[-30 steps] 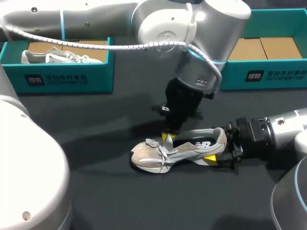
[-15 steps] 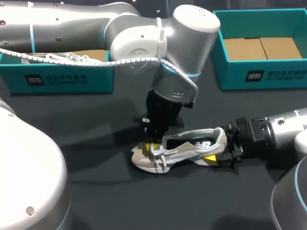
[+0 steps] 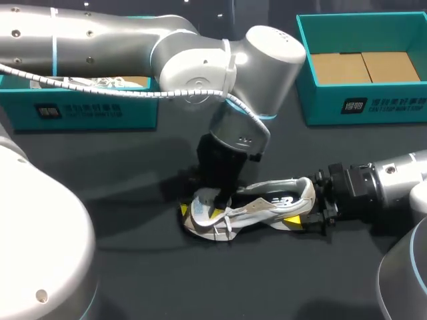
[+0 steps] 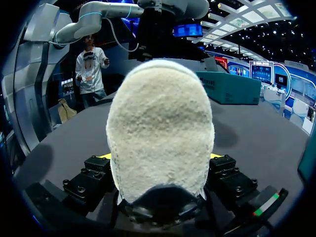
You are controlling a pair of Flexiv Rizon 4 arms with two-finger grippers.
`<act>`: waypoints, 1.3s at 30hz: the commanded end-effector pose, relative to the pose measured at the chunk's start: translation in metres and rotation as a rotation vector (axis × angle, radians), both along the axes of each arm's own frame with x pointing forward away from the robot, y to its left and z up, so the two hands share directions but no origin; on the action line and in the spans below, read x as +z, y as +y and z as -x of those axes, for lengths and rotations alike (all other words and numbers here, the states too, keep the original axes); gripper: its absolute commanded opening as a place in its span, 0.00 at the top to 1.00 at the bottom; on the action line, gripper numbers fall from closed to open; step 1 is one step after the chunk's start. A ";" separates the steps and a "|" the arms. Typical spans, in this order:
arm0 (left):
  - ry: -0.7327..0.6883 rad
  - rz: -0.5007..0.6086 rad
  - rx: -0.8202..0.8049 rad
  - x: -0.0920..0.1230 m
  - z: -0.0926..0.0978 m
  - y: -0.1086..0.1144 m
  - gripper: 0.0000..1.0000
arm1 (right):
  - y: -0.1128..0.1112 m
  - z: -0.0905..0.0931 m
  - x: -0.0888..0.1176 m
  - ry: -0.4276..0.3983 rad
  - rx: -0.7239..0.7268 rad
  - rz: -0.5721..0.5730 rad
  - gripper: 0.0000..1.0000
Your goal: Take the shoe out of the shoebox, open the shoe tongue, remove and reinsert the insole, then place the shoe into the shoebox
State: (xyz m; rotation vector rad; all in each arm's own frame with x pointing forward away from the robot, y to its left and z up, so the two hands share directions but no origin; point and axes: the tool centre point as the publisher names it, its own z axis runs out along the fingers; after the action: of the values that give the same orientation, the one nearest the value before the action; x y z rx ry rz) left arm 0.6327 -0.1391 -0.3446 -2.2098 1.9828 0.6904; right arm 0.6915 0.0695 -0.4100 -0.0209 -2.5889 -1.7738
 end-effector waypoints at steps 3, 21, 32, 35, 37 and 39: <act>-0.152 -0.082 0.303 0.009 0.005 0.007 0.08 | 0.003 0.001 -0.002 -0.001 -0.002 0.003 1.00; -0.303 0.209 0.093 0.102 -0.016 -0.064 0.16 | 0.003 0.001 -0.002 -0.001 -0.002 0.003 1.00; -0.266 0.423 -0.311 0.132 -0.015 -0.123 0.46 | 0.003 0.001 -0.002 -0.001 -0.002 0.003 1.00; -0.216 0.511 -0.436 0.144 -0.016 -0.130 0.57 | 0.003 0.001 -0.002 -0.001 -0.002 0.003 1.00; -0.172 0.559 -0.540 0.152 -0.017 -0.133 0.68 | 0.003 0.001 -0.002 -0.001 -0.002 0.003 1.00; -0.115 0.585 -0.694 0.159 -0.017 -0.134 1.00 | 0.003 0.001 -0.002 -0.001 -0.002 0.003 1.00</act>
State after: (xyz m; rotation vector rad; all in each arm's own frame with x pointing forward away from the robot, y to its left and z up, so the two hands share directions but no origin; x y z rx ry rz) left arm 0.6438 -0.2752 -0.1944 -1.9177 2.4845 -0.0918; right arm 0.6915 0.0694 -0.4101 -0.0208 -2.5888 -1.7737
